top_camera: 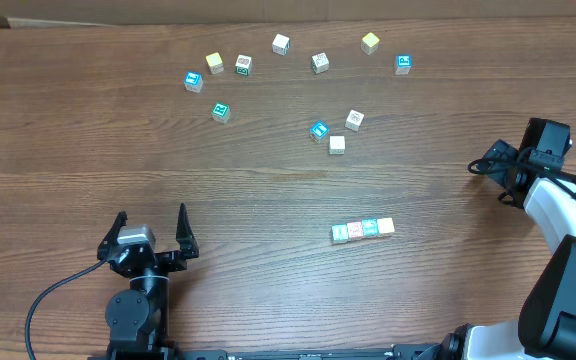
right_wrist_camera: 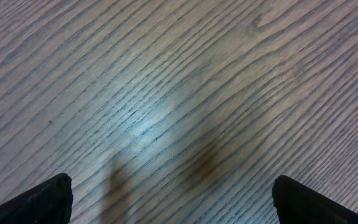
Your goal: Form a horizontal line
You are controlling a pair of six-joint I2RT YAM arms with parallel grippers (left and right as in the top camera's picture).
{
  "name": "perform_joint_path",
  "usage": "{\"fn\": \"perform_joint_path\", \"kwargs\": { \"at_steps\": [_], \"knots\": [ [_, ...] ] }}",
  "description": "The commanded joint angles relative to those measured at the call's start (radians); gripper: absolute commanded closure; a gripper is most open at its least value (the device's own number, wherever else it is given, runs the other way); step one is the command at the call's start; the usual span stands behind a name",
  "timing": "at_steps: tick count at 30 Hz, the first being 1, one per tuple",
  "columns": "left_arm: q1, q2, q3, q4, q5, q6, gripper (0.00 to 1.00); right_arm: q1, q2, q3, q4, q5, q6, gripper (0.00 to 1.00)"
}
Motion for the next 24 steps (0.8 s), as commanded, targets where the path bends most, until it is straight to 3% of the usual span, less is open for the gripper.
{"fn": "perform_joint_path", "kwargs": {
  "at_steps": [1,24],
  "knots": [
    [-0.007,-0.013,-0.003,-0.006,0.014,0.043,0.00,-0.002,0.001,0.006,0.010,0.003,0.003,0.00],
    [-0.008,-0.013,-0.002,-0.003,0.035,0.080,0.00,-0.002,0.001,0.006,0.010,0.003,0.002,0.00]
  ]
}}
